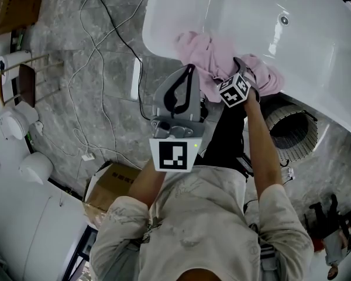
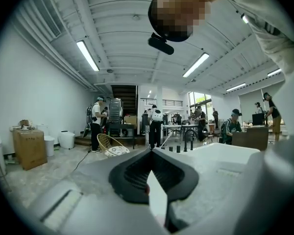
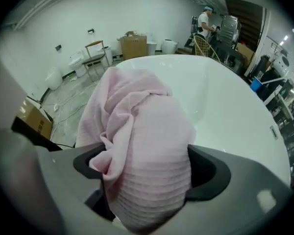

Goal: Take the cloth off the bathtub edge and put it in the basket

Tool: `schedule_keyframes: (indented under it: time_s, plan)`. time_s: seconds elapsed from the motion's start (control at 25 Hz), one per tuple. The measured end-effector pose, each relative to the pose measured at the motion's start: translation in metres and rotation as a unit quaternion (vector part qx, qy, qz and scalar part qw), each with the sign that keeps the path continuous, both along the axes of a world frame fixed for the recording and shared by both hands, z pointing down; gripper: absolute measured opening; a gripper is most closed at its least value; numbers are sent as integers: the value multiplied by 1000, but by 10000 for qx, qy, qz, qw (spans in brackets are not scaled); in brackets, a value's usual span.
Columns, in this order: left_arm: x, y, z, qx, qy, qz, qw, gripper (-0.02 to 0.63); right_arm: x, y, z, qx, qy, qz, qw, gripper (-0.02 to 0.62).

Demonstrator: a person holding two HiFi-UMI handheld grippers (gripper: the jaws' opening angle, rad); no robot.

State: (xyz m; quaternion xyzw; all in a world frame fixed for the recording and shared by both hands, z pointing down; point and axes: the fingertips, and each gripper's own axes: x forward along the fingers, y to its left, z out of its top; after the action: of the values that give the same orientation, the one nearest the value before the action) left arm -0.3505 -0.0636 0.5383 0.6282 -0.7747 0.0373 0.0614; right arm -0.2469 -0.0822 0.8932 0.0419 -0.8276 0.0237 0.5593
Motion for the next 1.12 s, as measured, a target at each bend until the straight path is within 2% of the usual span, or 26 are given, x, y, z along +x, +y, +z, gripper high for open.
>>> schedule_keyframes:
  time_s: [0.24, 0.4, 0.48, 0.56, 0.84, 1.12]
  plan:
    - [6, -1, -5, 77, 1, 63, 10000, 2, 4, 3, -7, 460, 92, -78, 9989, 361]
    - [11, -3, -15, 138, -33, 162, 9998, 2, 6, 4, -21, 550, 11, -97, 9984, 282]
    - [12, -4, -23, 156, -48, 189, 9997, 0, 9, 7, -32, 443, -82, 110, 9989, 220]
    - [11, -7, -31, 205, -44, 197, 9996, 0, 12, 6, -41, 324, -182, 428, 9984, 187]
    - [18, -10, -49, 298, -100, 316, 9990, 2, 19, -1, -81, 154, -729, 1204, 9899, 152]
    - [30, -6, -72, 460, -71, 404, 9981, 2, 24, -4, -153, 58, -1542, 1870, 9702, 146]
